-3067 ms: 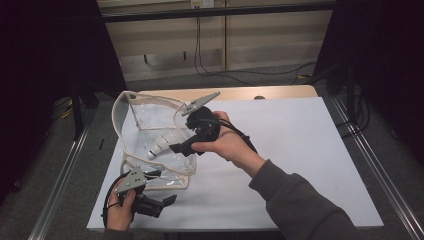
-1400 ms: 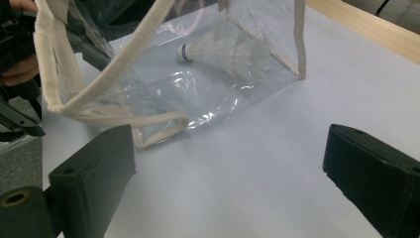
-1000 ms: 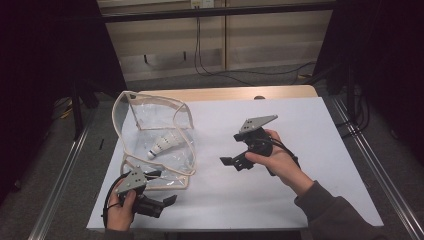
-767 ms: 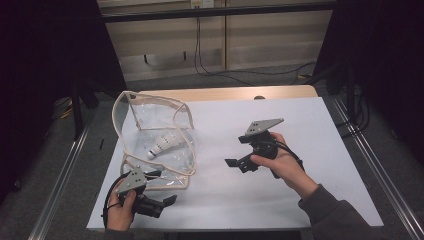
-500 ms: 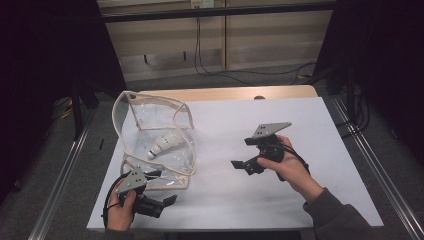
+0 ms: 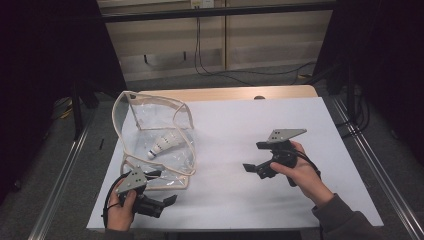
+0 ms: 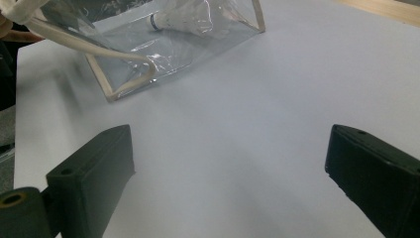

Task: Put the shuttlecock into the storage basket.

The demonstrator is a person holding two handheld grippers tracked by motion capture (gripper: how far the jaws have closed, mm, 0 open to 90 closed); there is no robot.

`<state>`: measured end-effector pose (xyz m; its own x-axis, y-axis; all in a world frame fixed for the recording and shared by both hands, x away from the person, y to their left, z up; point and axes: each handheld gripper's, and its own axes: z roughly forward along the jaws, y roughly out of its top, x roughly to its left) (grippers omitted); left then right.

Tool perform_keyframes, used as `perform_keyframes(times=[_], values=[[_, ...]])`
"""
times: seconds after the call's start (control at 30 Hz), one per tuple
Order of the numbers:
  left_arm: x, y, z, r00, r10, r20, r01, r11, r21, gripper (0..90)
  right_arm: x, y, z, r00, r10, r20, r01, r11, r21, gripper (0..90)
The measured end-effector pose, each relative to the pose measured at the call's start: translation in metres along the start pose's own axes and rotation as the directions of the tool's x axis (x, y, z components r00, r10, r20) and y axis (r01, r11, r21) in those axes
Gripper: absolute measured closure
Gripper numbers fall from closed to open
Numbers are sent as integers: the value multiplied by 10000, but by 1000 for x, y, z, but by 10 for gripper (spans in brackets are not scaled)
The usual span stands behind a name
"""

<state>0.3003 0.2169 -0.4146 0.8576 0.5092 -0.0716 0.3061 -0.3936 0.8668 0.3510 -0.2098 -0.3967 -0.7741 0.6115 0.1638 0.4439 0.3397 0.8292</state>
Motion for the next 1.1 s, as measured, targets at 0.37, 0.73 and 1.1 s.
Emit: perform_keyframes(times=[0.37,0.73,1.1], values=[[0,0,0,10000,41,-15,-41,10000,-8,32,-7,-21,-7,9997,45,236,-48,9999,148,42],[0,0,0,10000,17,-2,-17,10000,-41,31,-15,-38,-20,9982,249,539,-255,9996,102,44],[0,0,0,10000,-6,-11,6,10000,-43,32,-20,-53,-34,9962,375,785,-378,9993,23,46]])
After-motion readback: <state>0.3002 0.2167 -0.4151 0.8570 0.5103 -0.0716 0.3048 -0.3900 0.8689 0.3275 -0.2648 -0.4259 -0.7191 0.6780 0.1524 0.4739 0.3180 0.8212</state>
